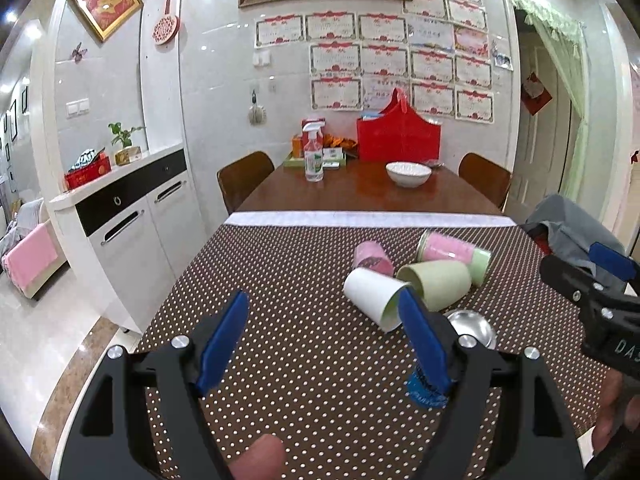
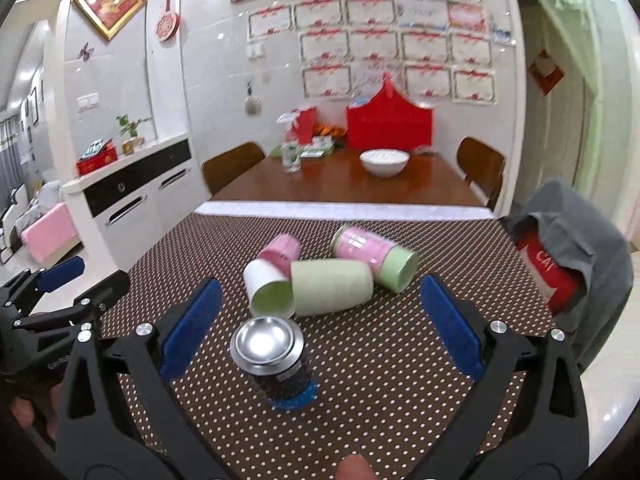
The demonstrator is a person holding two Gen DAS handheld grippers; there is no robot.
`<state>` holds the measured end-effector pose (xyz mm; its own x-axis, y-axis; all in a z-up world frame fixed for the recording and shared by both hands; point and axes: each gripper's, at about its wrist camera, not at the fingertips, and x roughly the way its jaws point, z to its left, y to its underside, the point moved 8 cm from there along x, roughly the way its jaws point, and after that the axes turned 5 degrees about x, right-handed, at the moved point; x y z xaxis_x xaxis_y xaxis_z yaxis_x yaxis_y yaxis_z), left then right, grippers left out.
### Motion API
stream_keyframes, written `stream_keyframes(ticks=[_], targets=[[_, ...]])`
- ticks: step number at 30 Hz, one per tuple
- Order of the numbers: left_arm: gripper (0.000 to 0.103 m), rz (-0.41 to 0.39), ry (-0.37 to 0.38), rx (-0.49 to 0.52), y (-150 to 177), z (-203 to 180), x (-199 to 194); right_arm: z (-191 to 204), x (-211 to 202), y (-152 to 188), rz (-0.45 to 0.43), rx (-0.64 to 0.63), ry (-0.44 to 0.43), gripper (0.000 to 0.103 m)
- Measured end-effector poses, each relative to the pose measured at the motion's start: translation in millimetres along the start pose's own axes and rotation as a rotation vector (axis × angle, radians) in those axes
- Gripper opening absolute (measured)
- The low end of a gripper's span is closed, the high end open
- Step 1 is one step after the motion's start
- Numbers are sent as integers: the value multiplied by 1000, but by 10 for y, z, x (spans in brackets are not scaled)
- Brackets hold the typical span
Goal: Flip cup upside down
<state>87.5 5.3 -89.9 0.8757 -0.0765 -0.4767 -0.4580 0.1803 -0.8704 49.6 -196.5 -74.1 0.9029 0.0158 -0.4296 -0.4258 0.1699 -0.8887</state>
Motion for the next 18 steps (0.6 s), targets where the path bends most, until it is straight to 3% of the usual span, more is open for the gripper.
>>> stream_keyframes(ticks=[5,18], targets=[[76,-29,7,-7,-80,-60,-85,-56,-108,-74,-57,0,51,97],[76,-135,-25,-10,-200,-108,-324,-128,-221,-112,-91,22,96,97]])
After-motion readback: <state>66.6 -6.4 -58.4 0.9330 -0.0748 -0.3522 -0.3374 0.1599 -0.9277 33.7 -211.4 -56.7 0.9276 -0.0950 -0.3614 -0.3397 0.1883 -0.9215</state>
